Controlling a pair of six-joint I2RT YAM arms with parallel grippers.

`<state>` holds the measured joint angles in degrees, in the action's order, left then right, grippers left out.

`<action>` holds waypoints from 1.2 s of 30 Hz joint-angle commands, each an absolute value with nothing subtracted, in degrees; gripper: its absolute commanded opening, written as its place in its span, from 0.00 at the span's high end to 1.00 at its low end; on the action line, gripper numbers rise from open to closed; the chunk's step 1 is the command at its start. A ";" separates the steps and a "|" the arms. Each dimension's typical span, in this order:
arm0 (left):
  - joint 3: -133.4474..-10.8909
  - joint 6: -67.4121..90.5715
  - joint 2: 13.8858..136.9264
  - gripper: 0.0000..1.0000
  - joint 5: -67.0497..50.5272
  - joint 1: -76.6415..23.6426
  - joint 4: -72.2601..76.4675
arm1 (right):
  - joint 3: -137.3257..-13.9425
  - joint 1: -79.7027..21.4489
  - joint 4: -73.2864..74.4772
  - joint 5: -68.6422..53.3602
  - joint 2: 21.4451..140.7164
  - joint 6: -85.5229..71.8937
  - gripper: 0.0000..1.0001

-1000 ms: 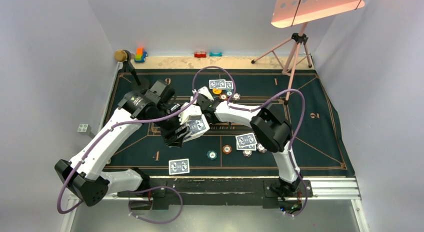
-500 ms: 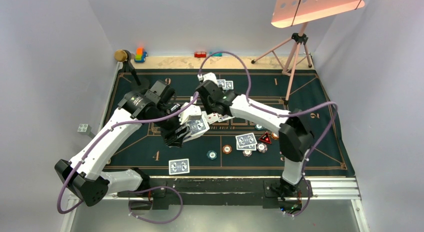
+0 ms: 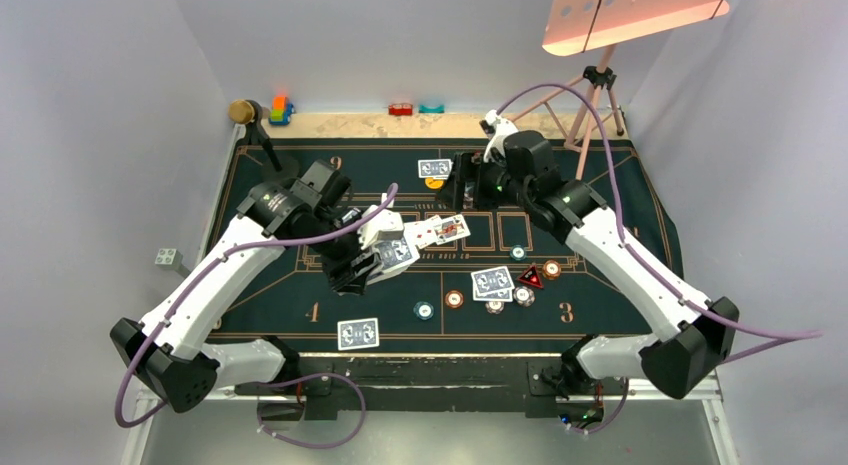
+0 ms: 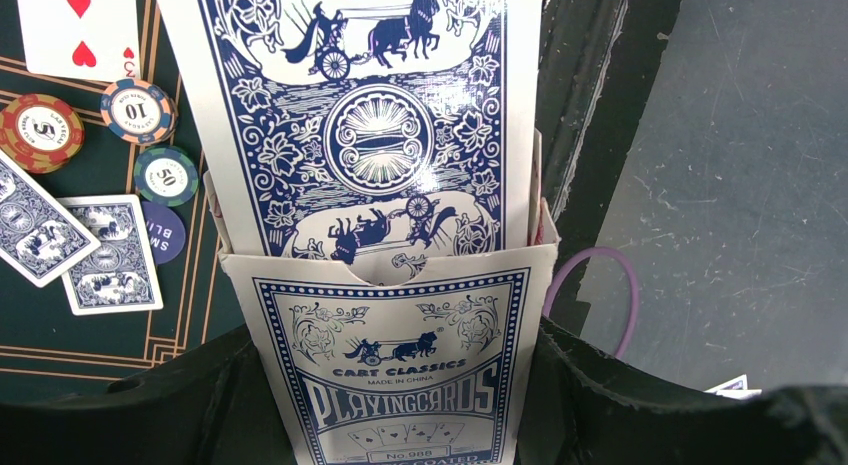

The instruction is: Distribute texas hold em gaming equipment

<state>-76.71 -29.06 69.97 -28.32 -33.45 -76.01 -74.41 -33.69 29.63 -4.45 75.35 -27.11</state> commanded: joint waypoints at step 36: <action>-82.57 -27.52 74.40 1.00 -30.81 -33.50 -74.23 | -70.77 -43.11 23.16 -21.45 77.50 -32.53 0.03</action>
